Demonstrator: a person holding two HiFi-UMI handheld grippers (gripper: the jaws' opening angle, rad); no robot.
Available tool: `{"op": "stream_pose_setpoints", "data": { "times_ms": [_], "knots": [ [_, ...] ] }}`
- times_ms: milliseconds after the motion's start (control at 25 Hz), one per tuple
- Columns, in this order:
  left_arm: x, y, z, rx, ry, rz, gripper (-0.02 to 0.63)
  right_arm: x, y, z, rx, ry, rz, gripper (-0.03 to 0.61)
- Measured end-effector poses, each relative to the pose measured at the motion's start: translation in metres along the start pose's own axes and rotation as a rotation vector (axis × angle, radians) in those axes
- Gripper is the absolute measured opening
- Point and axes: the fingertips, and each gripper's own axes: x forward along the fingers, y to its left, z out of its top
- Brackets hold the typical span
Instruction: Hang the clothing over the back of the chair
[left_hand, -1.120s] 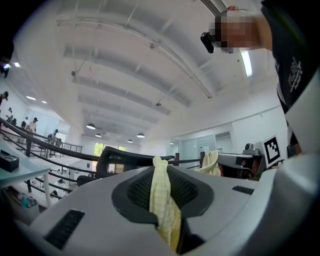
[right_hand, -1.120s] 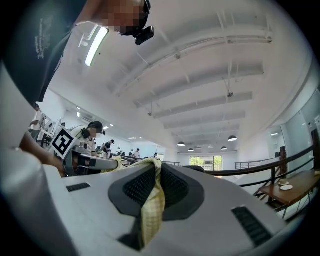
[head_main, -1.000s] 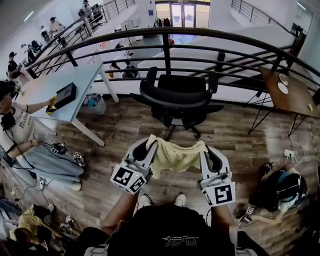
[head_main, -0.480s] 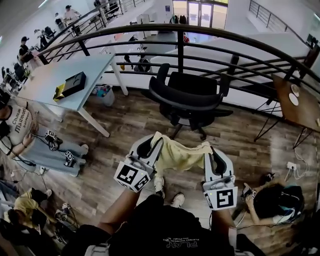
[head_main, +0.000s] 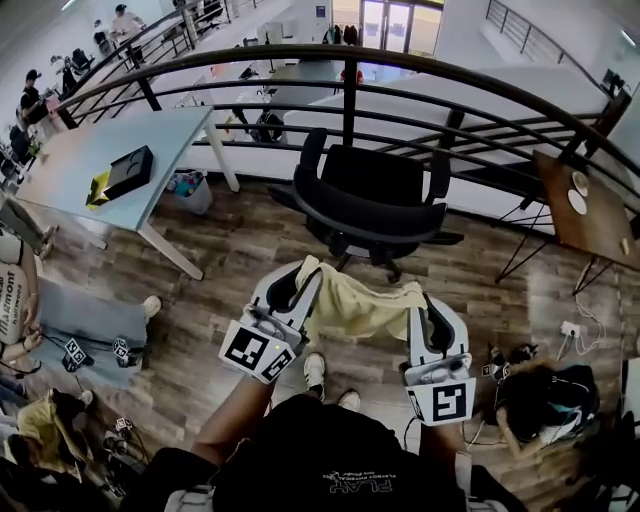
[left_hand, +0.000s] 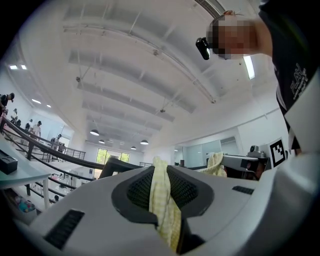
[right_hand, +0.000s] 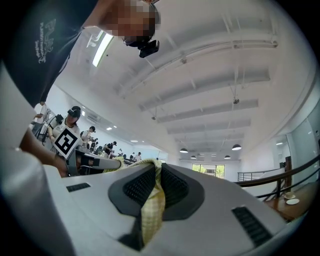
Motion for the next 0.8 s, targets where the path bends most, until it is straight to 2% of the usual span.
{"op": "stream_pose_setpoints", "data": {
  "times_ms": [200,360,800],
  "knots": [
    [0.015,0.019,0.015,0.056,-0.027,-0.027,0.078,0.025,-0.005,0.009,-0.070,-0.027,-0.040,0.041],
    [0.030,0.031,0.027,0.061,-0.055,-0.050,0.079,0.043,-0.014,0.015,-0.062,-0.026,-0.066,0.041],
    [0.069,0.055,0.057,0.137,-0.105,-0.146,0.080,0.080,-0.041,0.028,-0.163,-0.036,-0.151,0.041]
  ]
}}
